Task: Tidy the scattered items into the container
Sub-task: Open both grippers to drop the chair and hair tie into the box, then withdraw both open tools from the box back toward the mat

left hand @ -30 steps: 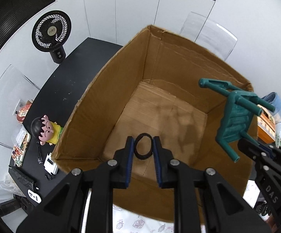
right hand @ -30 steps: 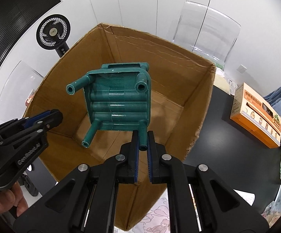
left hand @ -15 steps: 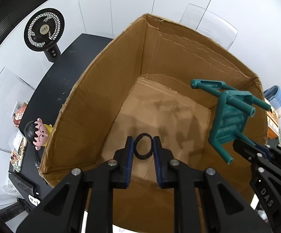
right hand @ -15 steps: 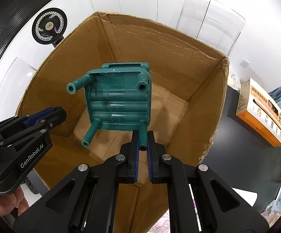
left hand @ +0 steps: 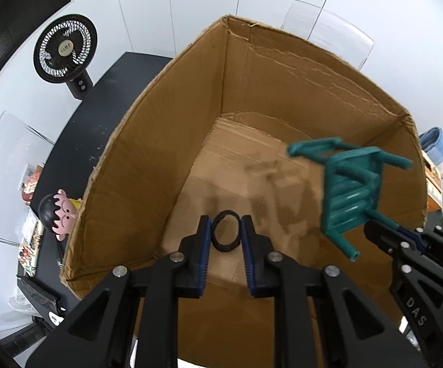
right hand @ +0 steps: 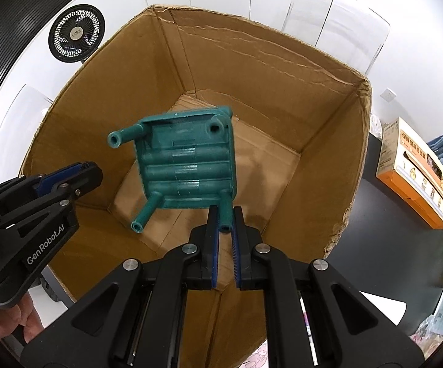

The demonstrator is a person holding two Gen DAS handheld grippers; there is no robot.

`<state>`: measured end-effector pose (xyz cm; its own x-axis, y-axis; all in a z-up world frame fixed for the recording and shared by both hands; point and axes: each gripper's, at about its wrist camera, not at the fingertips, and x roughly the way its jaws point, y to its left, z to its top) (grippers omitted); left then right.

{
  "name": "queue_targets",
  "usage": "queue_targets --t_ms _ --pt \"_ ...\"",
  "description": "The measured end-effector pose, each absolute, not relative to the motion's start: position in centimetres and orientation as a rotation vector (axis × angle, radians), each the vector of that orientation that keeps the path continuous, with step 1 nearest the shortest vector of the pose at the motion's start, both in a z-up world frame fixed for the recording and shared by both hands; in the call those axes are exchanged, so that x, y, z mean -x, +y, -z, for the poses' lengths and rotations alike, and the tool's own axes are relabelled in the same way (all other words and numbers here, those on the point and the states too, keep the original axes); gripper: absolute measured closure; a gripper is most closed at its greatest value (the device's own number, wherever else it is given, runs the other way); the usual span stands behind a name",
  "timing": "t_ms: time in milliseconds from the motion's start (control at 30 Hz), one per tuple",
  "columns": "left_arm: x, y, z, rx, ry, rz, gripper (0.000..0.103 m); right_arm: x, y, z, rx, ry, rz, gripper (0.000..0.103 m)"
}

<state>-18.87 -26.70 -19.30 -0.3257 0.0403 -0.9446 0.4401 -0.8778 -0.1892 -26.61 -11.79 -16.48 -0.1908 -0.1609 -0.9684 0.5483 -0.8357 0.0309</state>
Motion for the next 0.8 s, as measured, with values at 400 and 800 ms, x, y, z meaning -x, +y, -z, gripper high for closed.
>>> queue_targets --t_ms 400,800 --pt "19.2 -26.0 19.6 -1.699 0.596 2.293 0.039 26.9 -12.0 15.2 -1.585 0.490 2.126 0.040" --pt "18.0 -27.4 18.9 -1.591 0.619 2.298 0.002 27.4 -10.6 13.8 -1.536 0.421 2.198 0.007"
